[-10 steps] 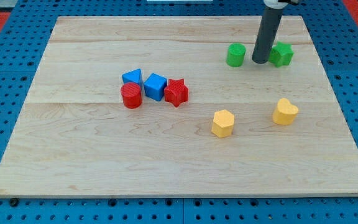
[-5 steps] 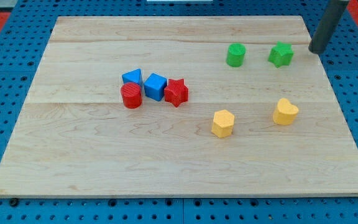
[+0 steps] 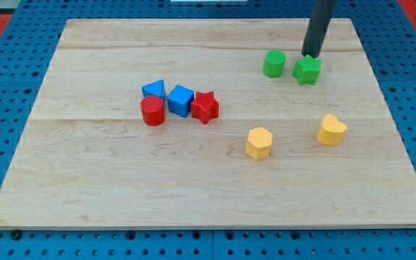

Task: Move the green star to the top of the yellow heart

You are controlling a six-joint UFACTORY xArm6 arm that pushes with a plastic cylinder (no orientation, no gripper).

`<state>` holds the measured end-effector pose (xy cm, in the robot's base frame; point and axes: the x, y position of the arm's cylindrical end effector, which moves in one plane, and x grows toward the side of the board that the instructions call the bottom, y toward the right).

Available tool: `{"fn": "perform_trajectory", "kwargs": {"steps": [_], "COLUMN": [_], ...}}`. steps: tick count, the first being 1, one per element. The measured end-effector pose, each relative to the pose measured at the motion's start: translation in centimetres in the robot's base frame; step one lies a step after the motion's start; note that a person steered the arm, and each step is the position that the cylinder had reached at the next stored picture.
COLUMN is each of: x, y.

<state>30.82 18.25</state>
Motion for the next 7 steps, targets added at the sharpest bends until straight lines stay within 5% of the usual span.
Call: {"fn": "perform_trajectory", "kwargs": {"steps": [2,4,7], "x": [2.1,-3.9,-0.4], "y": [0.3,-6.3,0.4]}}
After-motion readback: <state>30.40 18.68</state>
